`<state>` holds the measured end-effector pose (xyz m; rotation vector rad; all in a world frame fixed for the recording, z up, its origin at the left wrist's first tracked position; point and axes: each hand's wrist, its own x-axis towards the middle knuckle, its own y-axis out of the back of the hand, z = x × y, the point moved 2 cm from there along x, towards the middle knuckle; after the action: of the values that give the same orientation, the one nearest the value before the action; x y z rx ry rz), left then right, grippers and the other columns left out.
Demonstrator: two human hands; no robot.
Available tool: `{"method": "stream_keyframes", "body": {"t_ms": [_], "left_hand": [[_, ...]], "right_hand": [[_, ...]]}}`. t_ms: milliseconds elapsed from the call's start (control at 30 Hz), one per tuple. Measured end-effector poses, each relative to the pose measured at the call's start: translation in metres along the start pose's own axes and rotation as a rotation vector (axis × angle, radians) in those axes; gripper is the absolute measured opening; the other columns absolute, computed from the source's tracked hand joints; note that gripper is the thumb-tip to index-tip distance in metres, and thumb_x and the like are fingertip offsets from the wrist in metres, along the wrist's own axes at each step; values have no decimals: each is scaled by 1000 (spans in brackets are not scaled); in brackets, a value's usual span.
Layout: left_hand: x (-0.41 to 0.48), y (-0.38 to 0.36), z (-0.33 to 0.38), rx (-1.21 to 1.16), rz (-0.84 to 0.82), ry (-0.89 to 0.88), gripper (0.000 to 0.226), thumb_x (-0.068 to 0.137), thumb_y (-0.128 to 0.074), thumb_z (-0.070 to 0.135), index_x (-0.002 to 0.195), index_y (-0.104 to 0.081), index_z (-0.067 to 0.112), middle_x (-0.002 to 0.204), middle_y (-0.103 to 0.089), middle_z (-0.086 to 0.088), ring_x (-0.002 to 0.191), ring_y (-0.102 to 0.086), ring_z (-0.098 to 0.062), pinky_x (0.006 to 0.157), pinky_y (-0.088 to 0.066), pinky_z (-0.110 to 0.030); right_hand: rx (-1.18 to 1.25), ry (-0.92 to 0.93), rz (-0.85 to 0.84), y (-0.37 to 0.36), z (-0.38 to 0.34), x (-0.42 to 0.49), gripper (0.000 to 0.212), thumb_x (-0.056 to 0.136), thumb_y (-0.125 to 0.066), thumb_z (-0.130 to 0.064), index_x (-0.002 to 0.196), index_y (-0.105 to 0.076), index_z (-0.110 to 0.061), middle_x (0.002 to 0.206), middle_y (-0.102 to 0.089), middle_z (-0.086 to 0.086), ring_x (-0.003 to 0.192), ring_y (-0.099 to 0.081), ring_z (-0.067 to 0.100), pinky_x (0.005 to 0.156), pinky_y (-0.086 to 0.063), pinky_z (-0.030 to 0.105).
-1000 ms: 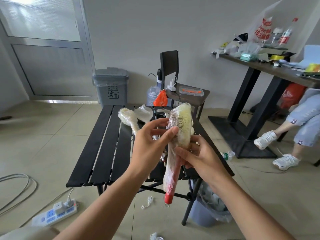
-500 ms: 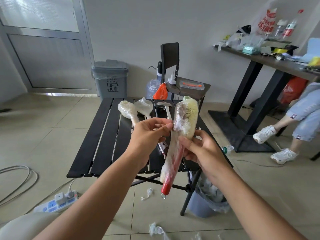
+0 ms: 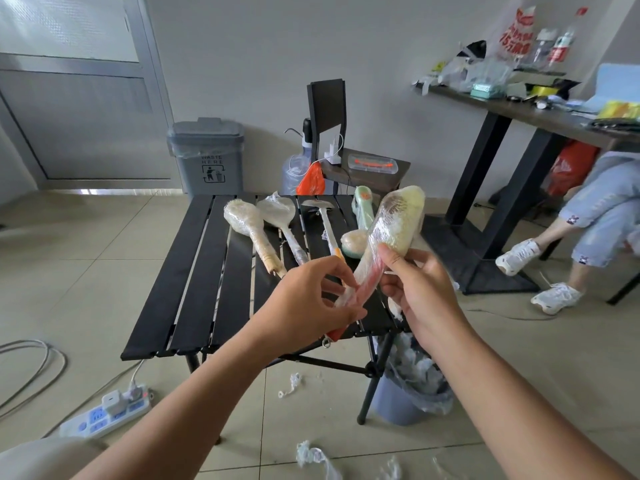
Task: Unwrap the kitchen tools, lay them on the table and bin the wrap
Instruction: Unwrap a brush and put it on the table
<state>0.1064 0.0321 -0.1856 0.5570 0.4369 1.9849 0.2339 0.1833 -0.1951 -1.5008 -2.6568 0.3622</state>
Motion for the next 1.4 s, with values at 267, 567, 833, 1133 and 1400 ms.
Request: {"method": "stream_keyframes", "body": {"t_ms": [267, 567, 833, 1133, 1400], "left_hand": [[-2, 6, 1, -363, 9, 68, 9, 92, -83, 14, 94, -80, 6, 108, -82, 5, 86, -81, -22, 73, -66, -38], [-6, 10, 5, 46, 137, -75, 4, 90, -82, 27, 91, -86, 25, 78, -79, 15, 72, -76, -1, 69, -62, -18], [-6, 6, 13, 347, 170, -227, 11, 94, -78, 25, 96, -84, 15, 87, -76, 7, 76, -71, -5, 74, -64, -31], [-3, 12, 5, 127, 161, -60, 4, 96, -77, 22, 93, -79, 21, 81, -78, 12, 74, -75, -2, 71, -63, -21], [0, 18, 0, -168, 179, 62, 9, 103, -69, 15, 100, -77, 12, 82, -81, 5, 71, -78, -8, 61, -61, -20]], "right_hand": [[236, -206, -228, -1, -9, -5, 48, 85, -83, -30, 123, -69, -4, 91, -62, 8, 54, -50, 5, 50, -47, 16], [134, -58, -110, -2, -13, -8, 17, 86, -85, -36, 74, -82, -23, 66, -58, -6, 55, -52, 5, 54, -49, 16], [53, 0, -91, -8, -17, -15, 22, 89, -85, -36, 67, -82, -35, 65, -58, -9, 58, -53, 4, 55, -50, 17], [89, -41, -150, -3, -21, -11, 16, 76, -87, -39, 82, -84, -25, 65, -58, -9, 56, -52, 5, 57, -50, 18], [92, -110, -215, -1, -22, -6, 31, 88, -81, -42, 107, -82, -18, 83, -67, 1, 63, -61, 8, 57, -51, 22]]}}
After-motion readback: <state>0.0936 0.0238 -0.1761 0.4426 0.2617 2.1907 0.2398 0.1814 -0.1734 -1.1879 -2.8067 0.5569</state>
